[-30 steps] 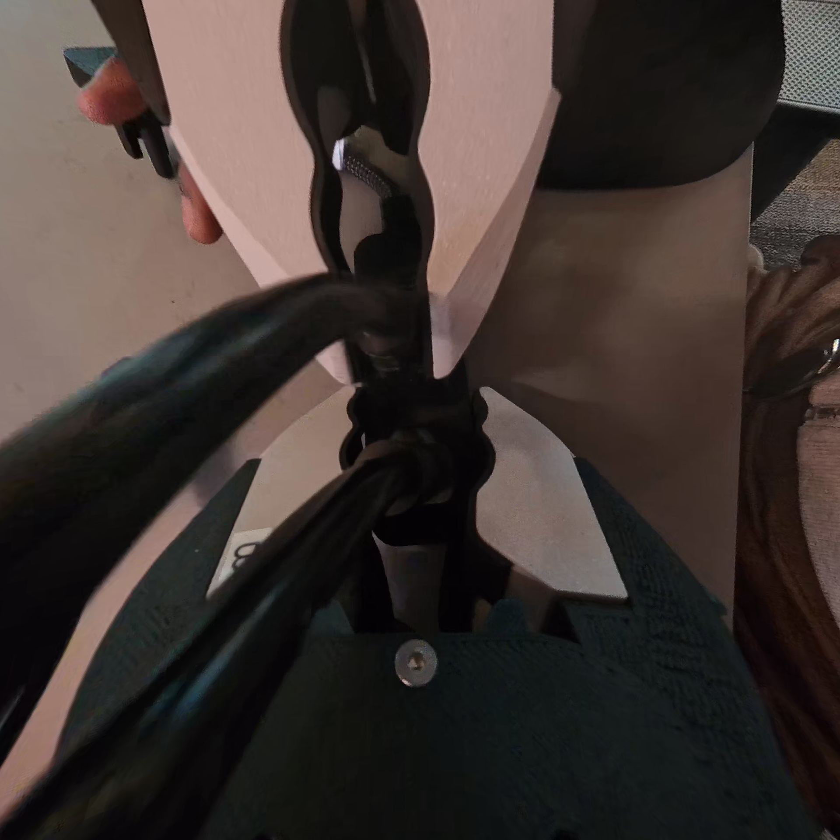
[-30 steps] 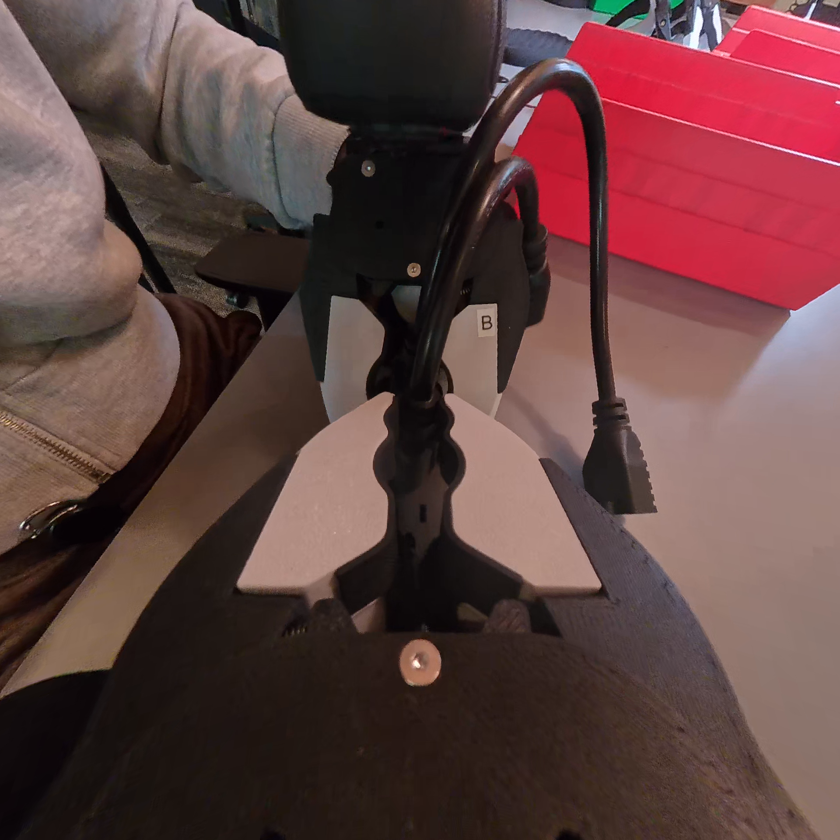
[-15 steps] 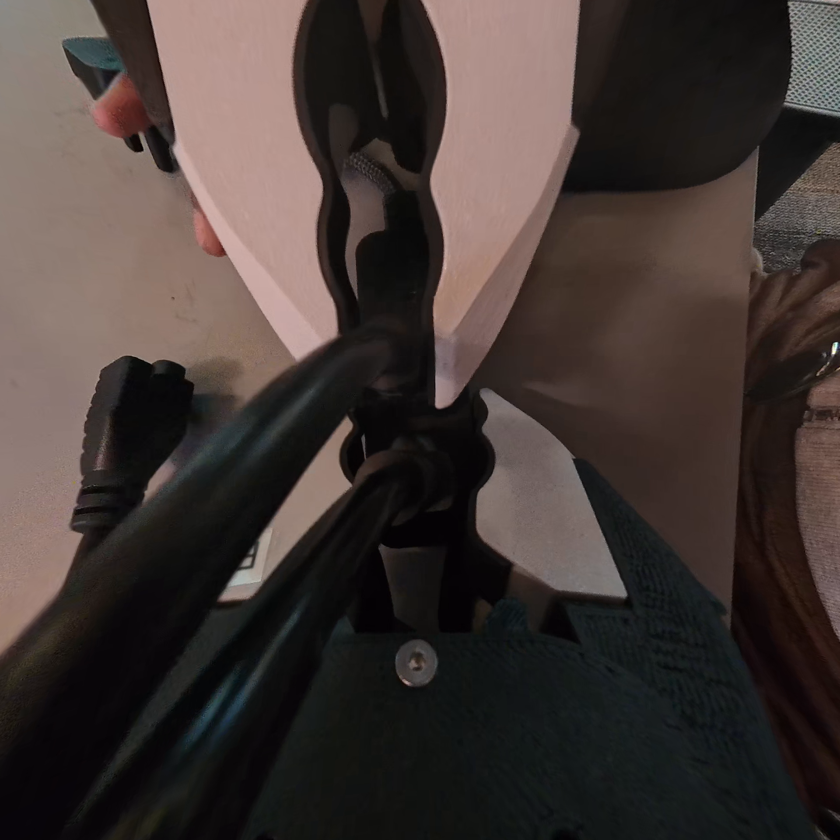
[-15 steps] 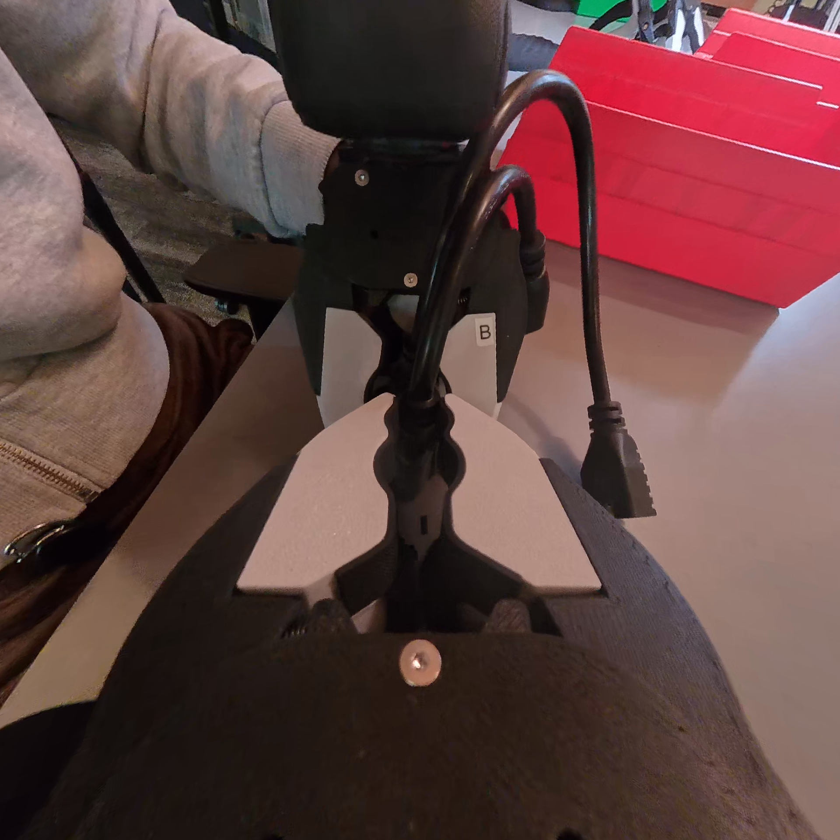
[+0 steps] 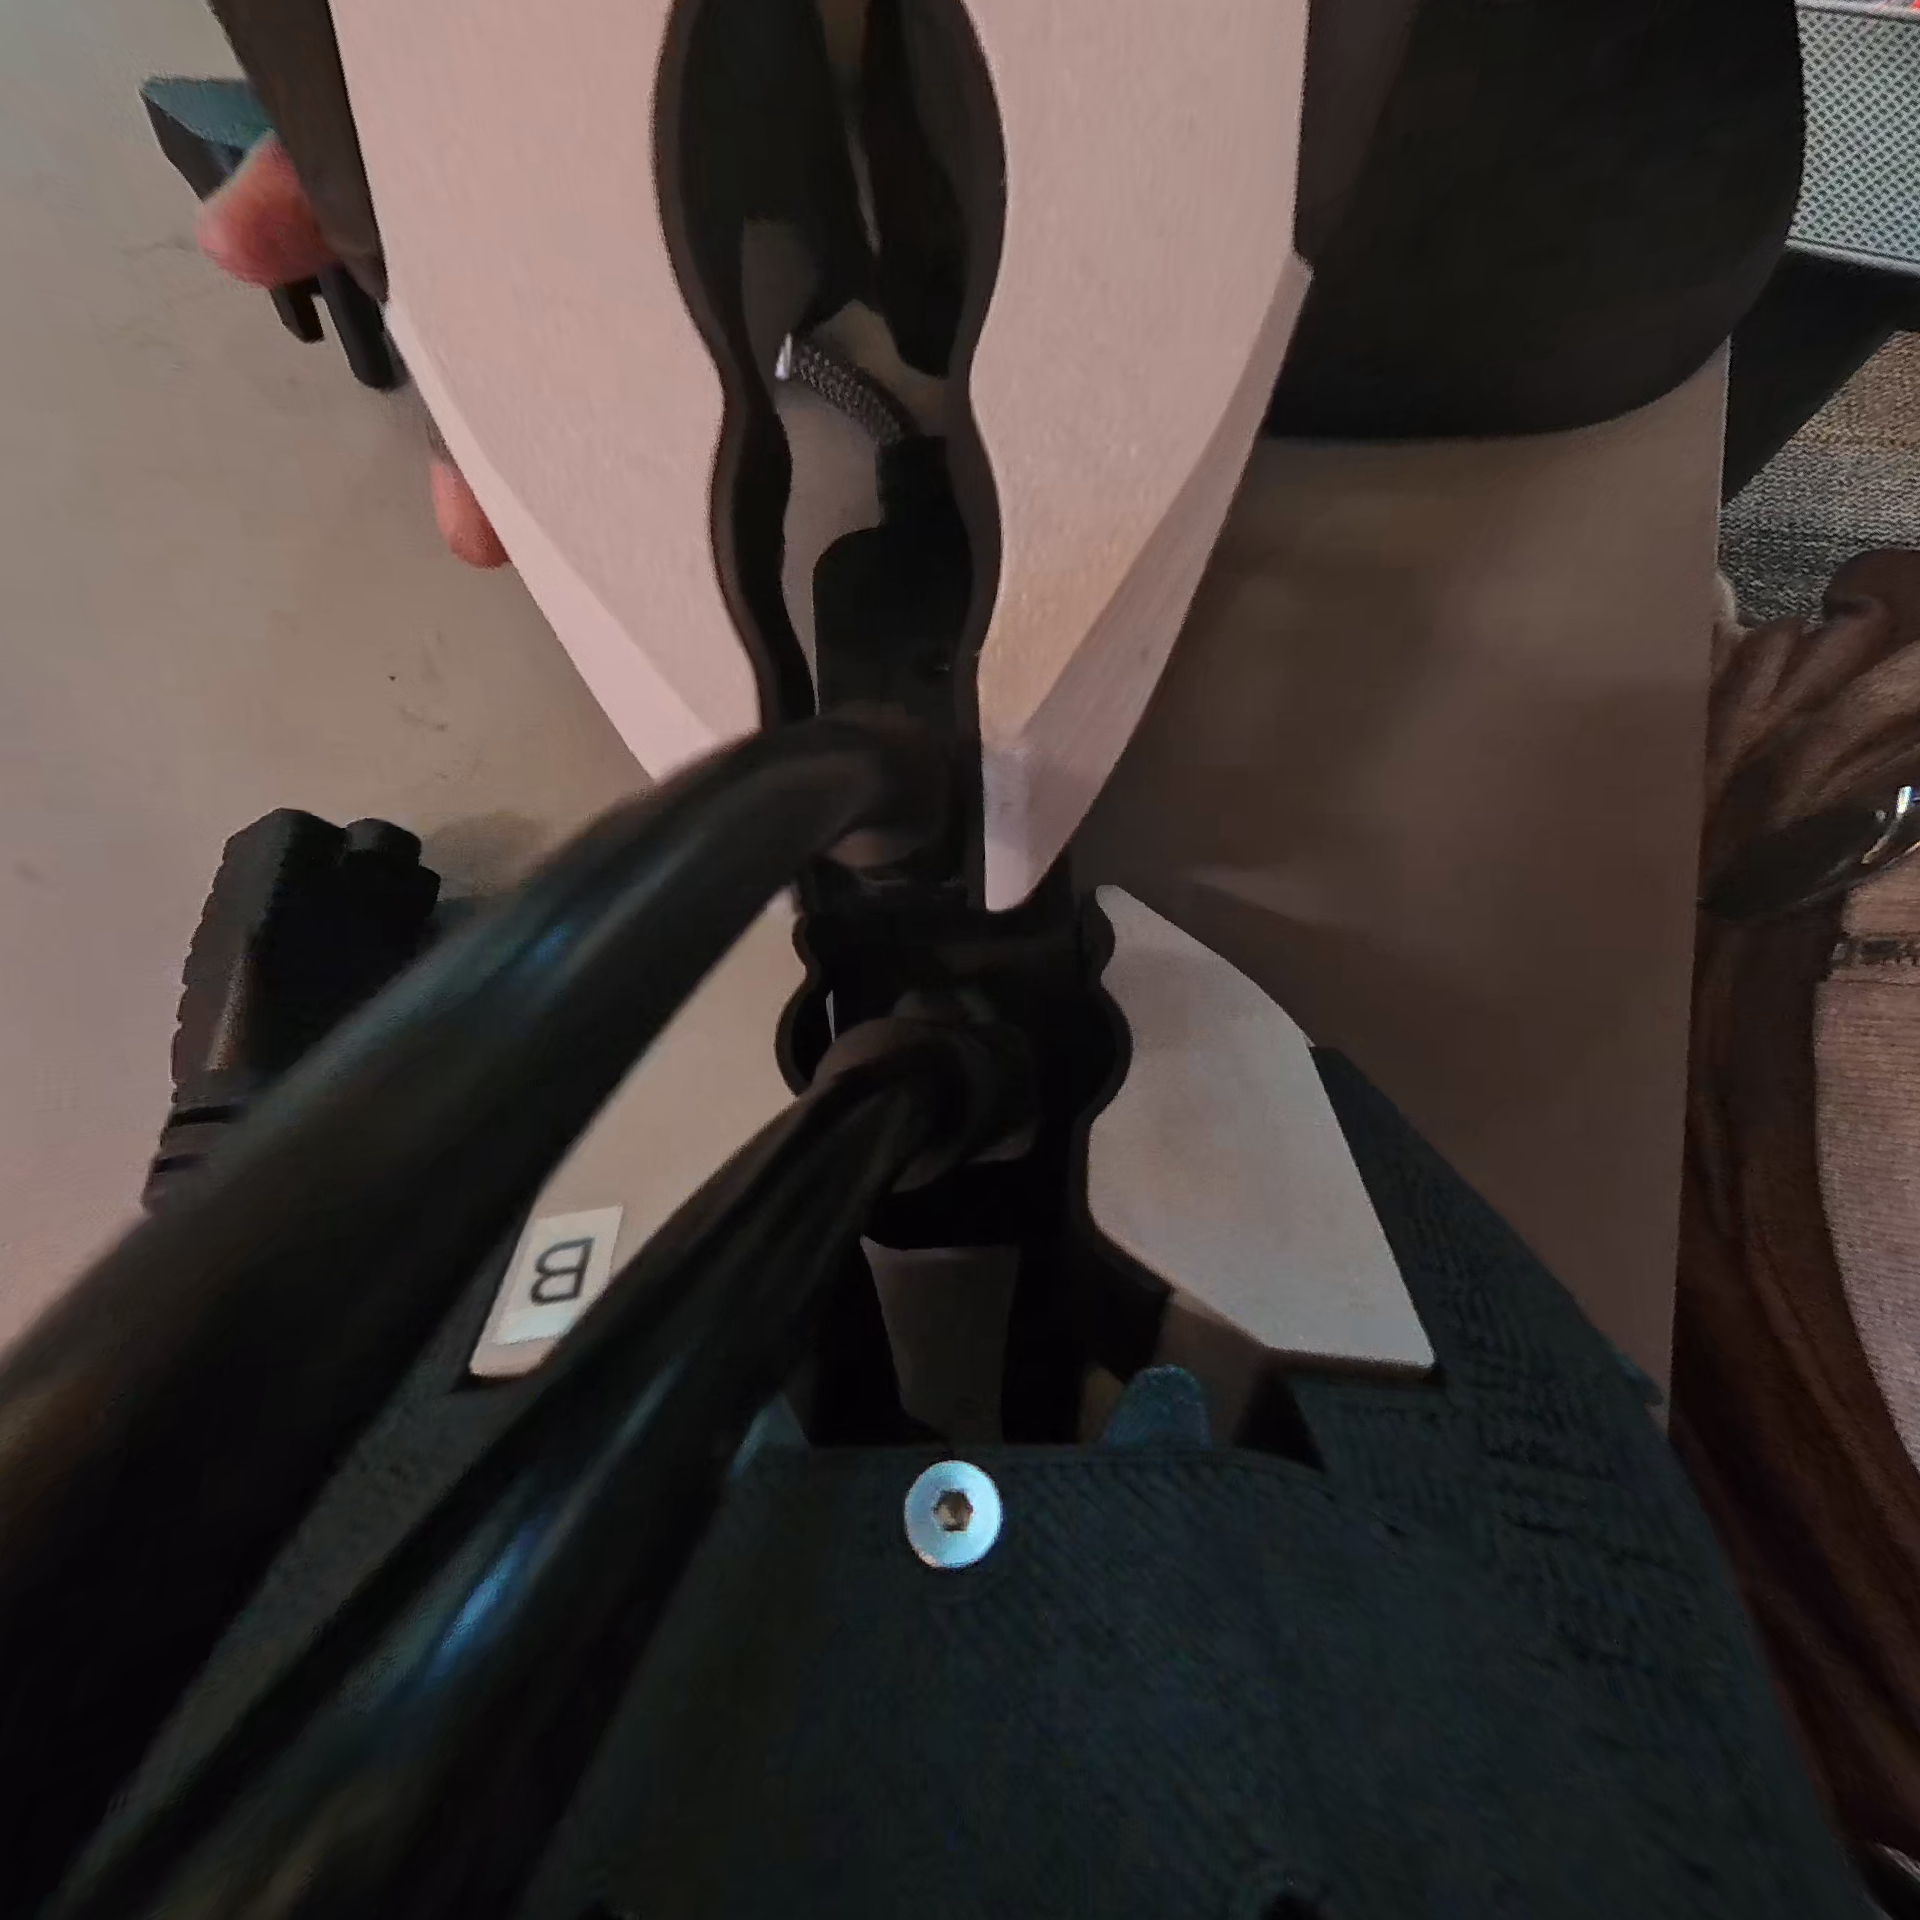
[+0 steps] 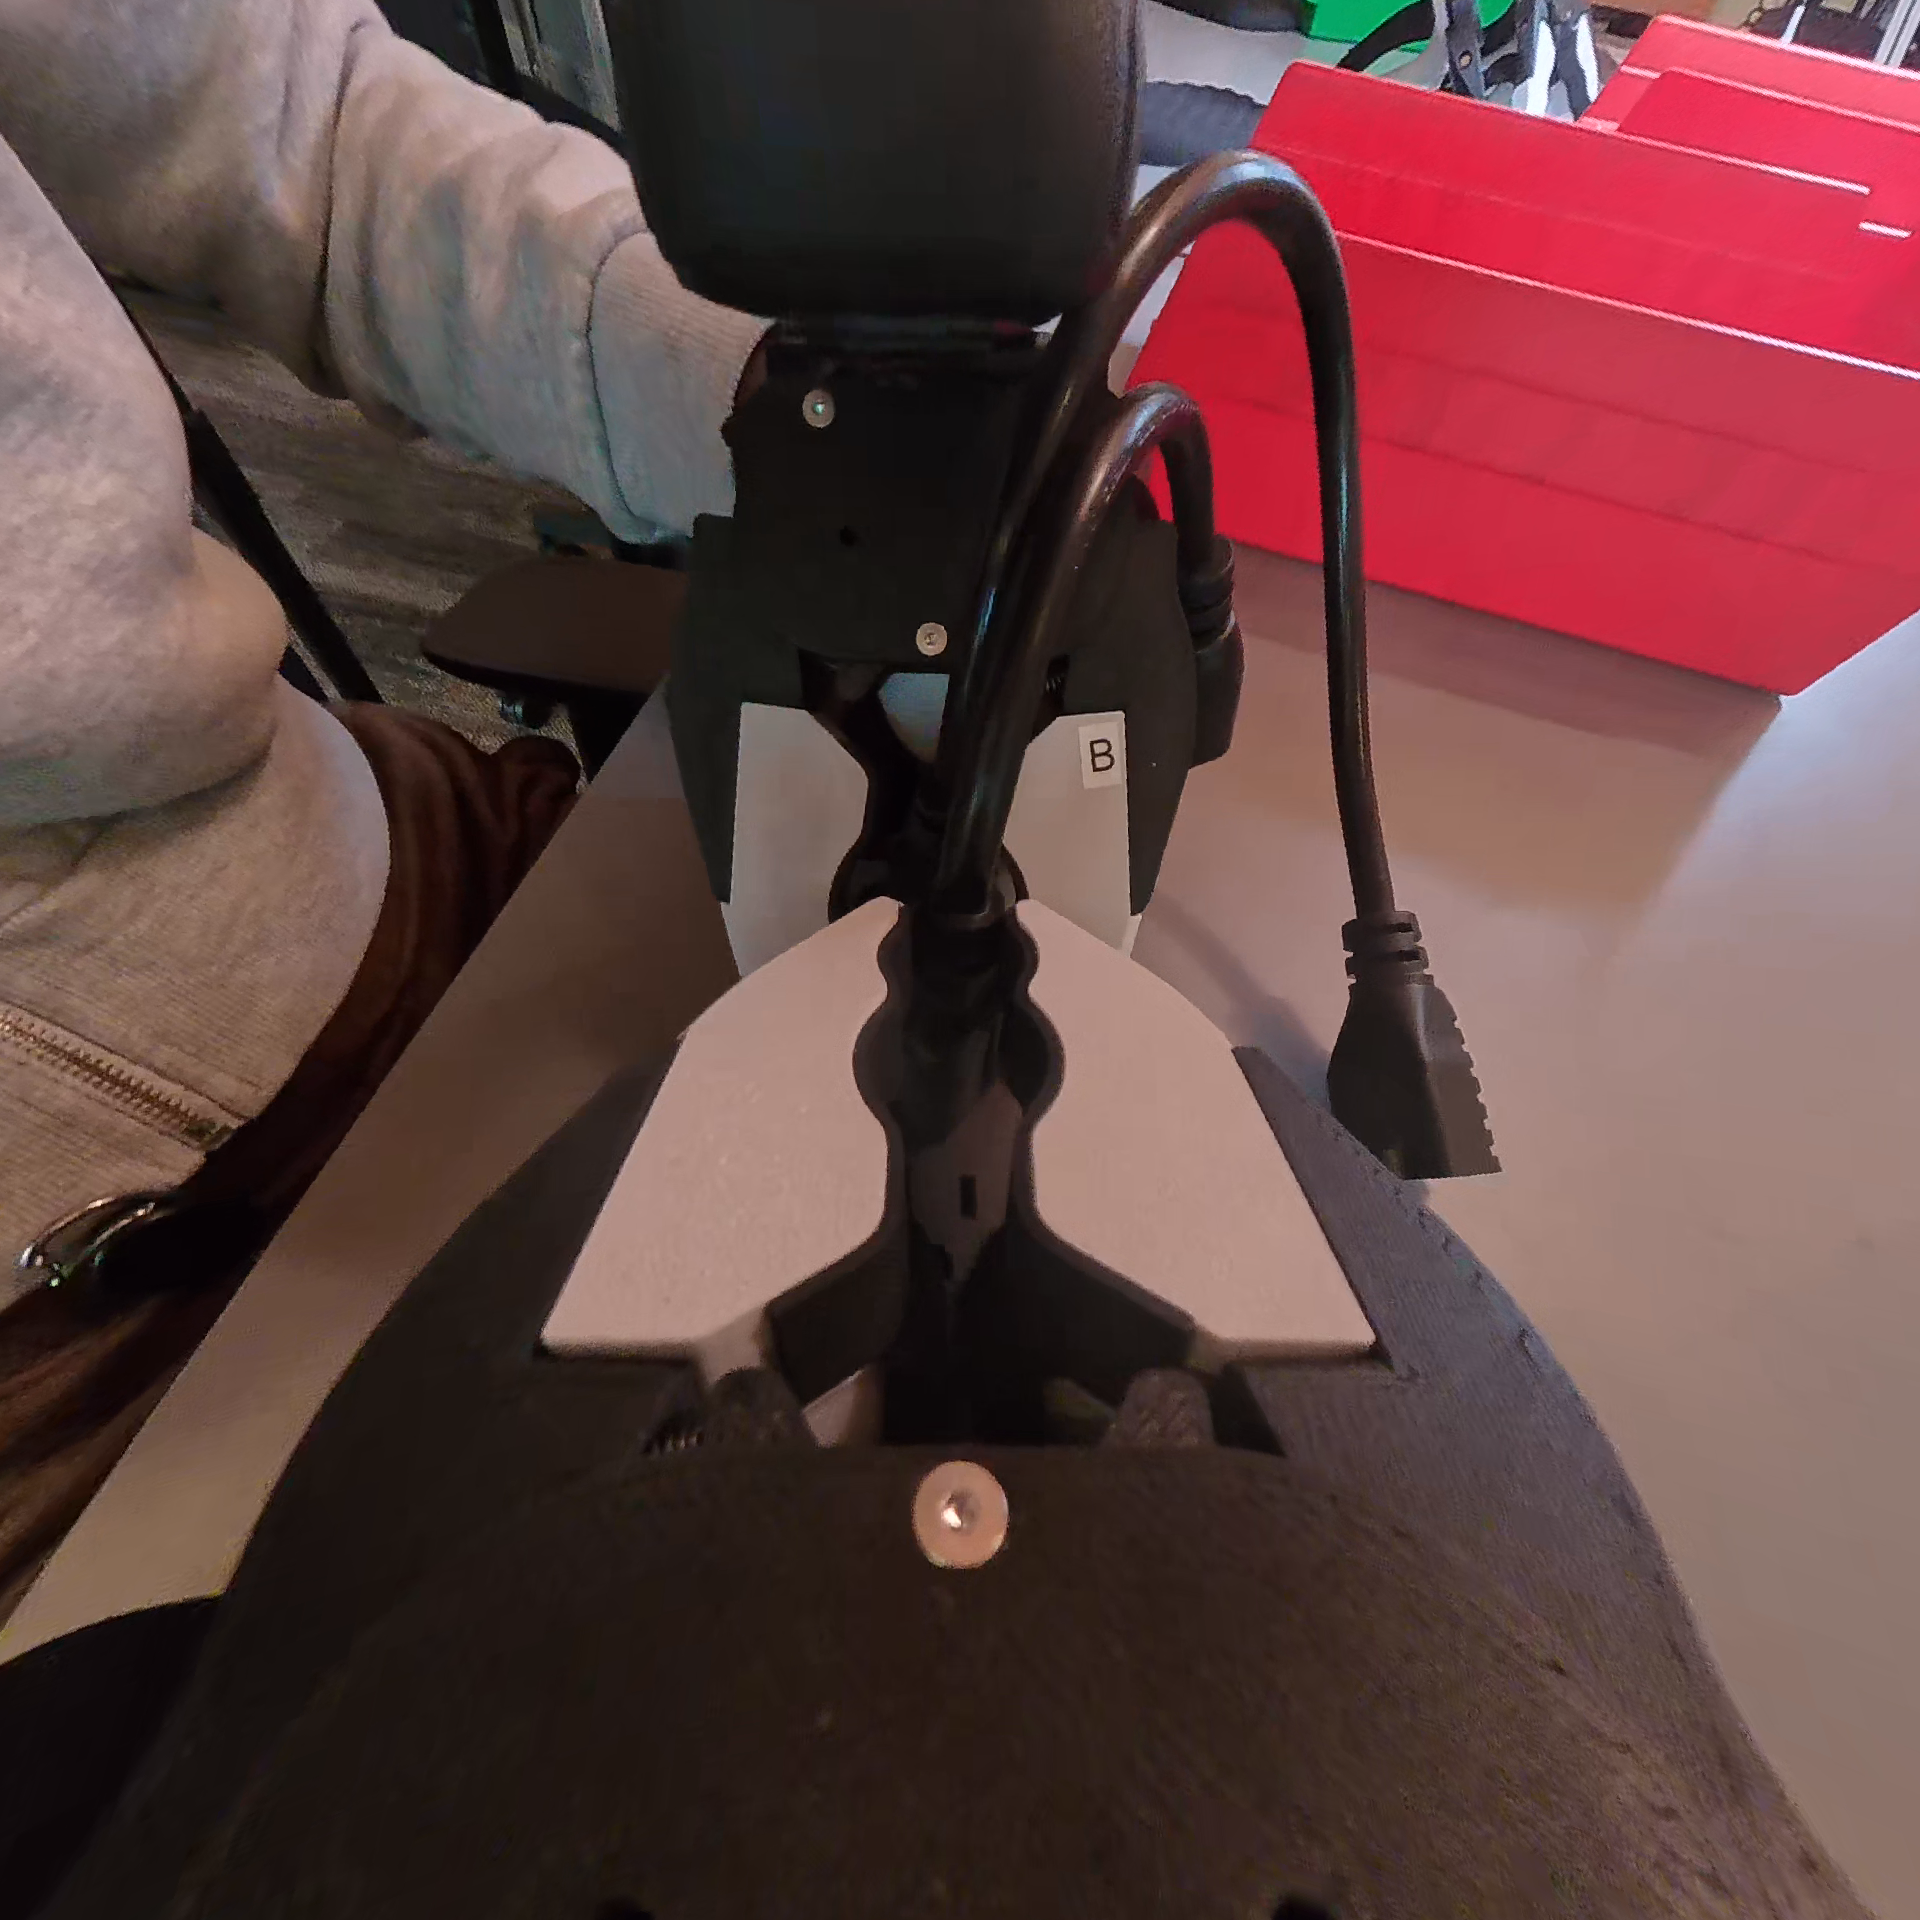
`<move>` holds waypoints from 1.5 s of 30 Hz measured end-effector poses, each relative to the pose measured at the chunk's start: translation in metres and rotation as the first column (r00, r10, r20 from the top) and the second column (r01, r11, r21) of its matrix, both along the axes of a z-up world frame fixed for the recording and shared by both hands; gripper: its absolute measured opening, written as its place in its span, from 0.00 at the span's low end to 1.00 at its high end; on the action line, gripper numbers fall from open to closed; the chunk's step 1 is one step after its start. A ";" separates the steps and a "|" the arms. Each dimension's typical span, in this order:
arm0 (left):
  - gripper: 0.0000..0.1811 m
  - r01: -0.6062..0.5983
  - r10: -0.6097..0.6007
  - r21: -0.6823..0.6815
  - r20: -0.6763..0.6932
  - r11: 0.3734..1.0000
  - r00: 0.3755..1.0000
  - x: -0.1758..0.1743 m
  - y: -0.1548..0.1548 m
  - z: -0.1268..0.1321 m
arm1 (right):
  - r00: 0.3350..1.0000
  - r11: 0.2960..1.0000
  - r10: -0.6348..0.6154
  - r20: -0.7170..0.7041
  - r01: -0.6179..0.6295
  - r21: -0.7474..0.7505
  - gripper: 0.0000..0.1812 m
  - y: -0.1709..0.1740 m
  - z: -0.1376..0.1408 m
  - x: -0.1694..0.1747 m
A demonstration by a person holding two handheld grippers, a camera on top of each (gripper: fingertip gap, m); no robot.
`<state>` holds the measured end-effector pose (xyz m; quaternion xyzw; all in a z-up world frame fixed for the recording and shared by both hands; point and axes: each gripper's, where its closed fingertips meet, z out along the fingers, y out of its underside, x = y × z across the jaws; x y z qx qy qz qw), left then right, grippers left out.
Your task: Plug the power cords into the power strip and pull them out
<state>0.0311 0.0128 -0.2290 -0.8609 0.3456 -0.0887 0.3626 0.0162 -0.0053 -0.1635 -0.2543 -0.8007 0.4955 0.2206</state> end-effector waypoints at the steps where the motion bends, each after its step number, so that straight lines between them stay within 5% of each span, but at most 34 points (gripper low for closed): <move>1: 0.25 -0.001 0.001 -0.001 0.003 1.000 1.000 0.000 0.000 0.000 | 1.000 1.000 0.001 0.000 -0.001 0.003 0.09 0.002 0.000 0.001; 45: 0.25 -0.010 0.010 -0.017 0.028 1.000 1.000 -0.001 0.001 0.000 | 1.000 0.999 0.015 -0.008 -0.015 -0.041 0.08 -0.001 0.003 -0.003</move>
